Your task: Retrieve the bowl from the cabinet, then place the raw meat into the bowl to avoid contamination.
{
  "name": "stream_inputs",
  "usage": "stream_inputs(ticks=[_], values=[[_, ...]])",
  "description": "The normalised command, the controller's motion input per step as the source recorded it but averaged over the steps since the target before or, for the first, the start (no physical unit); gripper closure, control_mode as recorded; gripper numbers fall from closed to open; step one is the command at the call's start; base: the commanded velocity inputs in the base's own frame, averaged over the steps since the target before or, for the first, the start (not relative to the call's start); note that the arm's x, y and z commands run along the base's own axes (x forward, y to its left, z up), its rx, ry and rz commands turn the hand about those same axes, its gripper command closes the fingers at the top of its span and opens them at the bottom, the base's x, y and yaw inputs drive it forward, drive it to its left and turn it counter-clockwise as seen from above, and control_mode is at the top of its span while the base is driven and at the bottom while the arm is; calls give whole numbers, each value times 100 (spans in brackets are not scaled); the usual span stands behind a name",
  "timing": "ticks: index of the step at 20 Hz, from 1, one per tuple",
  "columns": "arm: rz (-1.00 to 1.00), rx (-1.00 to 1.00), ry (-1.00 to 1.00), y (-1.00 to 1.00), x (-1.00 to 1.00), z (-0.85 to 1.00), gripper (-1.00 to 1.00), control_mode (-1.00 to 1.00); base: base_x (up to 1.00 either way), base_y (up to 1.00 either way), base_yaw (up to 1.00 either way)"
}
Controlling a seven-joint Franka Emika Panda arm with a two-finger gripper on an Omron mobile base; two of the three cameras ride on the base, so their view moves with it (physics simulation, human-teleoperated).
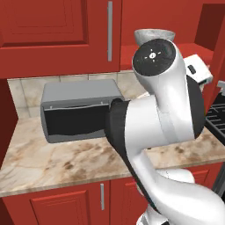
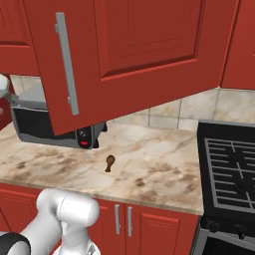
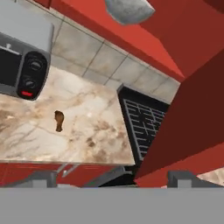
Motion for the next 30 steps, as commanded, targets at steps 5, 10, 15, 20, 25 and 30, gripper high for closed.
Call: stream_inputs(ticks=[5, 10, 15, 20, 25, 30], values=[[4, -30, 34, 10, 83, -29, -100, -100, 0, 0, 0], [5, -22, 26, -15, 79, -13, -100, -100, 0, 0, 0], [2, -10, 12, -51, 64, -37, -100, -100, 0, 0, 0], [0, -18, 12, -62, 44, 2, -100, -100, 0, 0, 0], [-3, -21, 14, -68, 9, 10, -100, -100, 0, 0, 0], [-12, -16, 10, -67, -18, -1, -100, -100, 0, 0, 0]])
